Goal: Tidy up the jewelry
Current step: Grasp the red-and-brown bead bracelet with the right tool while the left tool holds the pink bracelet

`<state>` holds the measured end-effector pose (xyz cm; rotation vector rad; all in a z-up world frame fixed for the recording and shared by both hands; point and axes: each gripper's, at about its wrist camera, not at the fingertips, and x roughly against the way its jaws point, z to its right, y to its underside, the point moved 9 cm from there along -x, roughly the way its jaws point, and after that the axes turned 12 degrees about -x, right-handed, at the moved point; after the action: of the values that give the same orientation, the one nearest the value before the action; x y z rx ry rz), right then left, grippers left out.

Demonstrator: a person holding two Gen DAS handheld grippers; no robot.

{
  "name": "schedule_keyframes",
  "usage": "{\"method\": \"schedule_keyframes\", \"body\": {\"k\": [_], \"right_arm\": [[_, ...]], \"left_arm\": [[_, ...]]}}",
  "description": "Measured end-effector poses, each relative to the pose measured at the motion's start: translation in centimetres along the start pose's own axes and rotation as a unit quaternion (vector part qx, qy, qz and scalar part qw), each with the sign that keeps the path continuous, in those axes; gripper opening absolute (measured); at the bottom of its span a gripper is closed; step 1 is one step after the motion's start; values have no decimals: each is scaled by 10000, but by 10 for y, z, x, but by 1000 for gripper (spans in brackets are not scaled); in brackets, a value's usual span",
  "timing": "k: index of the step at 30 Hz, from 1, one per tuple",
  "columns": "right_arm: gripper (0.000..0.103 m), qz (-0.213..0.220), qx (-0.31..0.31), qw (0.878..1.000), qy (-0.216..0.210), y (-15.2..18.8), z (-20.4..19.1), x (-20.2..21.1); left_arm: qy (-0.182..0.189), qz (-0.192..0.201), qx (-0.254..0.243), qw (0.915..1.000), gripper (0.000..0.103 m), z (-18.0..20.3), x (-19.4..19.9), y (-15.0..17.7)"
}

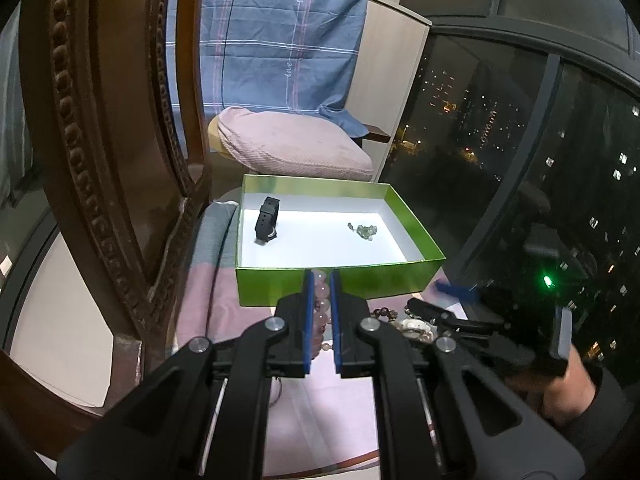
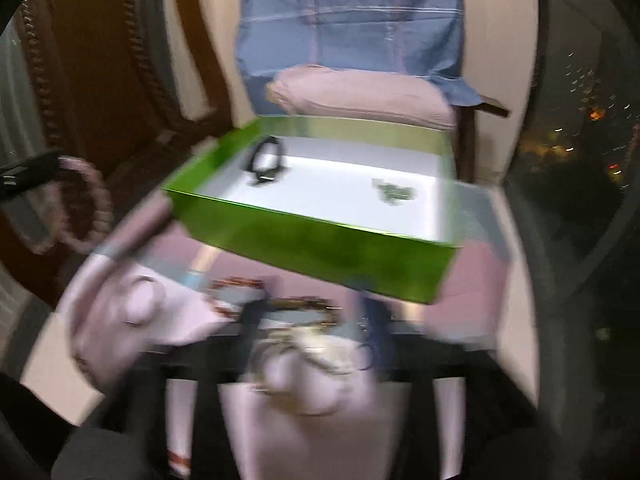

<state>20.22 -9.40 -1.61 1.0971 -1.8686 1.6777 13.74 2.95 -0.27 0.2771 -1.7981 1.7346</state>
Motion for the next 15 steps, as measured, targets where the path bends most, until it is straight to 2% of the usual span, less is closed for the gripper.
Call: {"method": "schedule_keyframes", "body": {"k": [4, 7, 9, 10, 15], "right_arm": [[66, -174, -161, 9997, -8, -7, 23, -13], [65, -262, 272, 9987, 355, -3, 28, -29], [63, -435, 469, 9969, 451, 4, 29, -39], [62, -594, 574, 9956, 447, 10, 27, -43], [61, -668, 1188, 9906, 82, 26, -3, -29]], "left_arm": [[9, -61, -24, 10000, 8, -2, -2, 3], [32, -83, -10, 10000, 8, -1, -5, 3], [58, -97, -31, 9999, 8, 1, -6, 3], [66, -105, -50, 9999, 8, 2, -6, 4], [93, -123, -84, 9998, 8, 3, -7, 4]]}}
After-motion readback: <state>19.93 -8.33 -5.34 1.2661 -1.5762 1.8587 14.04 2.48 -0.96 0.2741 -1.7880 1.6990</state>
